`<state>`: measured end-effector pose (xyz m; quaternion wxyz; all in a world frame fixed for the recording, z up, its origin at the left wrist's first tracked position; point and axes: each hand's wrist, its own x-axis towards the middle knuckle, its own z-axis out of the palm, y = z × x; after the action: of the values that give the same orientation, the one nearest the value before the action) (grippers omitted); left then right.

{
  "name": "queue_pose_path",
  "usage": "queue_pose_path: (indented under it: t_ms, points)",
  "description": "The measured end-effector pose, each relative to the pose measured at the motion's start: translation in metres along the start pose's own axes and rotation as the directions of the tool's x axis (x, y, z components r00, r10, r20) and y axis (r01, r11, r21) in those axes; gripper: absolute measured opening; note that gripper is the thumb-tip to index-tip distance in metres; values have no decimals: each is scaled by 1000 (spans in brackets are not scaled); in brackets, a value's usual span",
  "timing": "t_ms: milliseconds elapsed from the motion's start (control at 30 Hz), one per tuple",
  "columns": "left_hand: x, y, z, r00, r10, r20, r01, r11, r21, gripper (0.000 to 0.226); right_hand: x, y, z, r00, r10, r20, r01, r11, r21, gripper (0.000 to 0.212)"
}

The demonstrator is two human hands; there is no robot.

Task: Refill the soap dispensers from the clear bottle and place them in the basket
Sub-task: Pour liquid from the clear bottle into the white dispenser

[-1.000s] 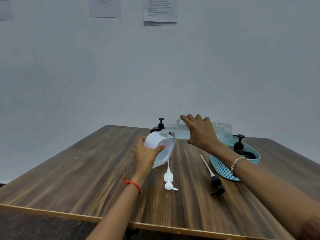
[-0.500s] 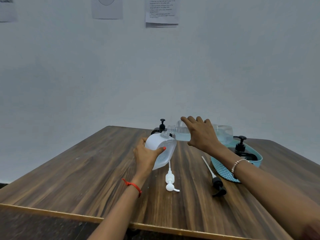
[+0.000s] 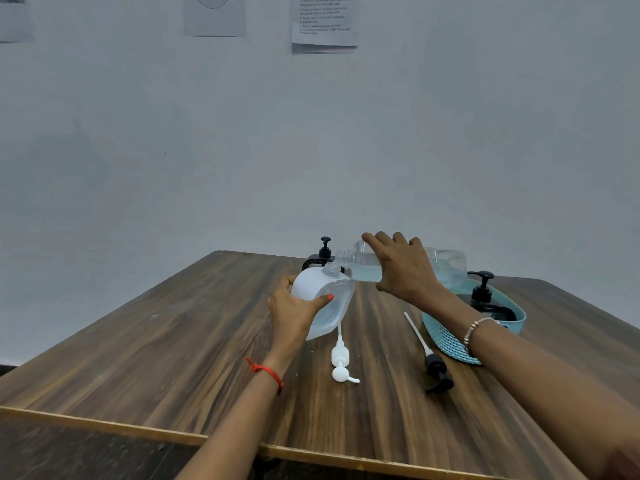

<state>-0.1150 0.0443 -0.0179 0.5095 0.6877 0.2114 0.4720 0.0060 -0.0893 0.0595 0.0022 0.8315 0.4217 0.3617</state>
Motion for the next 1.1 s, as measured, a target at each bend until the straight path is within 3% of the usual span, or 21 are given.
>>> queue_pose_path:
  t_ms: [200,333,433,533,667,800,1000,1100]
  points:
    - [2,1,-1,1000,-2,0,2,1000,-23,50,1,-2,-1,999,40,-1,-40,995,92,81]
    - [6,-3,-4,999,-33,29,35,995,-89,47,4,-4,-1,993,113,-39,-96,950,298,82]
    - [12,-8,-7,996,-68,63,76,988,-134,46,6,1,2,969,235,-72,-154,810,566,80]
    - [18,-12,-11,991,-114,76,127,974,-189,46,7,10,9,940,340,-17,-211,620,756,79]
    - [22,-17,-16,980,-153,123,180,952,-249,46,1,21,23,888,425,176,-350,374,859,74]
    - [25,-20,-19,974,-163,158,204,933,-295,42,-11,28,43,854,426,300,-393,149,907,77]
    - [27,-17,-18,968,-141,206,206,918,-339,37,-20,35,73,839,387,383,-425,27,905,89]
    - [28,-15,-17,968,-130,216,202,913,-356,36,-21,40,75,853,332,402,-420,-17,907,109]
